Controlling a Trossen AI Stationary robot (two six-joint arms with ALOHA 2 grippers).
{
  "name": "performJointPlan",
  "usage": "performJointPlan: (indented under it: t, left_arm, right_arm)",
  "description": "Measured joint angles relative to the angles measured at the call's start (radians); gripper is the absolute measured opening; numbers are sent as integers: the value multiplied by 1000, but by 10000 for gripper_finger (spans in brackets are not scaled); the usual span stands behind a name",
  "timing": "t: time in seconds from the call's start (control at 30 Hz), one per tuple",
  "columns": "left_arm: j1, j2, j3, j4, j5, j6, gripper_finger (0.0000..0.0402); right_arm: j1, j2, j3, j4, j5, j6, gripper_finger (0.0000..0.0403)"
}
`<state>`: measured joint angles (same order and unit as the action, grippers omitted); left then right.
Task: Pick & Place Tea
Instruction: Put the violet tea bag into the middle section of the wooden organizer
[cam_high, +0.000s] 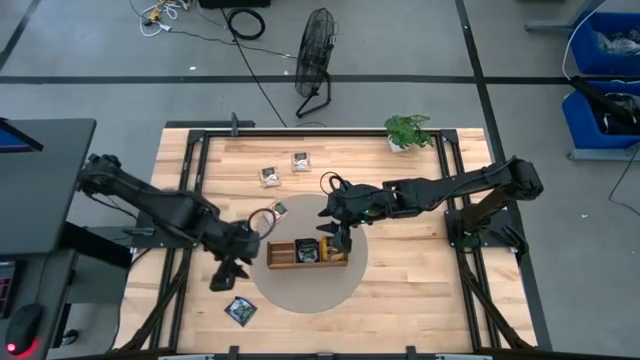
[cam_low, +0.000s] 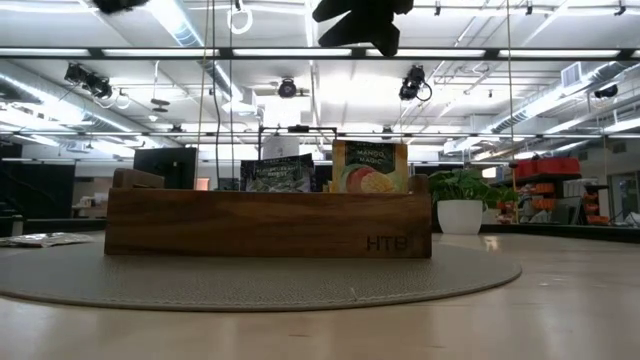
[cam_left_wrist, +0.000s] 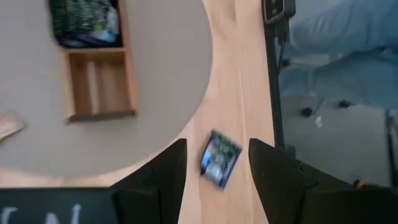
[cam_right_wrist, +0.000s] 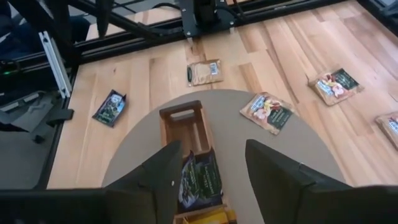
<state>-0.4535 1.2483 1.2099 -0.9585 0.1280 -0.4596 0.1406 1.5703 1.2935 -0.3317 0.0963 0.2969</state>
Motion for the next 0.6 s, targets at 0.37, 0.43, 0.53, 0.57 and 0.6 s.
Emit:
performJointPlan:
  t: [0.37, 0.43, 0.53, 0.57, 0.6]
  left_arm:
    - [-100, -44, -401, 272, 83, -157, 177]
    - [-123, -30, -449, 317, 89, -164, 177]
    - [-132, -11, -504, 355, 90, -188, 177]
    - [-131, -4, -515, 376, 89, -198, 177]
    - [-128, 0, -525, 404, 90, -209, 177]
  right_arm:
    - [-3, 0, 0, -23, 1, -1, 182]
    - [-8, 0, 0, -24, 0, -1, 182]
    - [-16, 0, 0, -31, 1, 2, 182]
    - [-17, 0, 0, -32, 1, 2, 182]
    - [-19, 0, 0, -35, 1, 3, 182]
